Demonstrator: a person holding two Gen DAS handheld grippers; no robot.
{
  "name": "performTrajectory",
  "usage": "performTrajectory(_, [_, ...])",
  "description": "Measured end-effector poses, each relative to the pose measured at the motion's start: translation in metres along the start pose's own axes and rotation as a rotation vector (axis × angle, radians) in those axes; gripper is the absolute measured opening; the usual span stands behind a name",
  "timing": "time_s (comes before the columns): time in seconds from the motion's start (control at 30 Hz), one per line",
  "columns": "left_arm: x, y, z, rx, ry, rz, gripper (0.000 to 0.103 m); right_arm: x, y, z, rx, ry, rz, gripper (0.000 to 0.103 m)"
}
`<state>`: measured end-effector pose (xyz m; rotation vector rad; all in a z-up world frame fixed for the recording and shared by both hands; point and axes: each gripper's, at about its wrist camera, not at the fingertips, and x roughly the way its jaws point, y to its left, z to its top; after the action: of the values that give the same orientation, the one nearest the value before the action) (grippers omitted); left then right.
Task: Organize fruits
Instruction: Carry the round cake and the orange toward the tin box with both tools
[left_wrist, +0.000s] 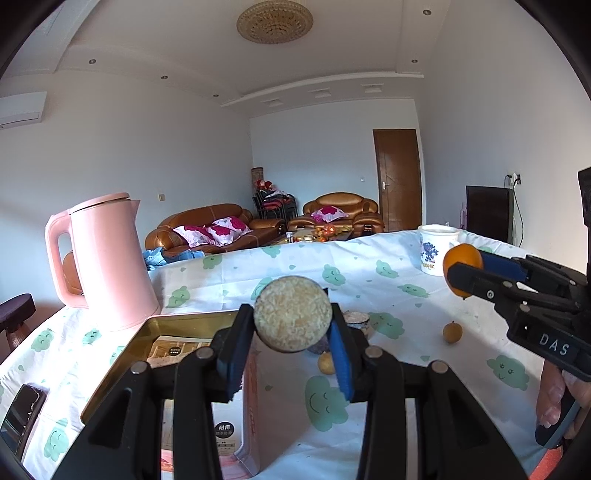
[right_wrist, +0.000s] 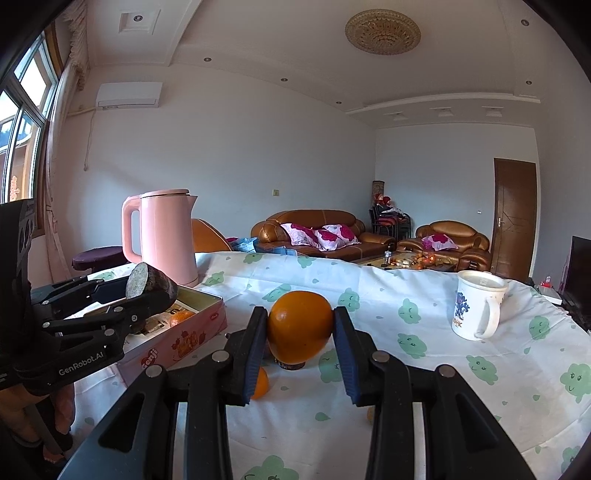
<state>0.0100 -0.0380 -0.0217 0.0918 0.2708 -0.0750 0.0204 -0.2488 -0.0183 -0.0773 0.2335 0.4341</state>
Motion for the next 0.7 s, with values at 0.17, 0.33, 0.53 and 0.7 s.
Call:
performTrajectory(0.17, [0.001,0.001,-0.001,-0.001,0.006,0.002,0.041,0.003,0.002,0.000,-0.006,0.012,0.006,0.038])
performTrajectory(0.33, [0.001,0.009,-0.001,-0.014,0.017,0.017,0.041,0.008,0.008,0.002,-0.018,0.026,0.023,0.038])
performTrajectory(0.53, [0.002,0.029,0.000,-0.052,0.031,0.054,0.041,0.019,0.023,0.006,-0.048,0.042,0.060,0.038])
performTrajectory(0.7, [0.002,0.052,-0.001,-0.086,0.046,0.094,0.041,0.028,0.036,0.017,-0.069,0.043,0.096,0.038])
